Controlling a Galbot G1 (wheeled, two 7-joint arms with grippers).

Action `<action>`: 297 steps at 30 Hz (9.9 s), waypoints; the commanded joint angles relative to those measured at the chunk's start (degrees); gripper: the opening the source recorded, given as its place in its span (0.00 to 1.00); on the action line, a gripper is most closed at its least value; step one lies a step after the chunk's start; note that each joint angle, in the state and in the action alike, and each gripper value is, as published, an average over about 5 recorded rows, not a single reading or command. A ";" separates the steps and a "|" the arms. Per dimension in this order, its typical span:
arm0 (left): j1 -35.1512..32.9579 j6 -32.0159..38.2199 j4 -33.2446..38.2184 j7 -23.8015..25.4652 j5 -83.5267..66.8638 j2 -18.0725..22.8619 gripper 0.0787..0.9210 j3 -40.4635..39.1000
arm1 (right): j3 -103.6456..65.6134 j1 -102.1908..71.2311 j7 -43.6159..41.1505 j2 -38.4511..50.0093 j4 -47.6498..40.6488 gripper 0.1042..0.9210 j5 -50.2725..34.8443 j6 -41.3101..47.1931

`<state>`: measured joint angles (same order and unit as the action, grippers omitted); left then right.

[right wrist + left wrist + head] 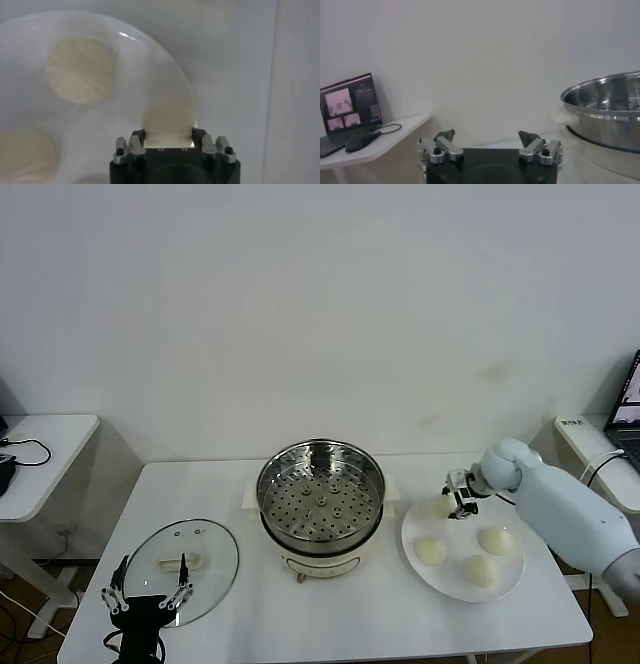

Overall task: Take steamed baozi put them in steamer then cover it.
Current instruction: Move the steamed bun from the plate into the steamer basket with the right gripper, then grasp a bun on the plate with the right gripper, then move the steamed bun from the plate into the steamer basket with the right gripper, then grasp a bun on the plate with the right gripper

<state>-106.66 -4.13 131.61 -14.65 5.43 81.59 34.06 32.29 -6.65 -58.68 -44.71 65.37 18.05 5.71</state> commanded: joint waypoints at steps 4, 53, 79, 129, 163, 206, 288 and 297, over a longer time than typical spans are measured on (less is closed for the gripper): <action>0.20 -0.02 0.21 0.05 -0.12 -0.47 0.88 -0.37 | 6.25 10.25 -0.28 7.21 8.53 0.59 -9.75 0.90; 2.11 -0.07 -0.90 0.18 -4.09 -2.60 0.88 3.24 | 41.08 34.82 5.85 -31.39 -4.93 0.61 -4.54 -29.14; 2.19 -0.12 -0.74 0.17 -3.91 -1.95 0.88 2.84 | 38.12 30.12 9.42 -33.31 -13.00 0.78 1.32 -35.75; 4.67 -1.96 -0.47 0.87 -3.94 -5.34 0.88 1.93 | 14.55 -0.19 3.88 23.59 32.06 0.88 -12.03 9.62; 5.12 -2.34 -1.14 1.09 -3.81 -4.57 0.88 3.02 | 16.38 0.66 4.30 4.03 14.90 0.82 -10.77 10.78; 5.78 -2.91 0.82 1.19 -4.86 -5.94 0.88 2.52 | 33.07 44.98 2.80 -1.02 23.90 0.60 -36.34 18.39; 6.24 -3.14 0.51 1.40 -5.20 -5.41 0.88 2.65 | 26.83 22.91 -9.70 30.96 38.52 0.88 -15.00 7.94; 5.71 -3.10 0.49 1.37 -4.78 -5.17 0.88 2.79 | 4.76 -6.08 -7.00 33.22 35.31 0.88 -6.46 5.81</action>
<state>-100.83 -7.25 132.12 -13.27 0.50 76.33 36.84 53.31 10.50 -66.02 -19.36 99.97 2.53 14.70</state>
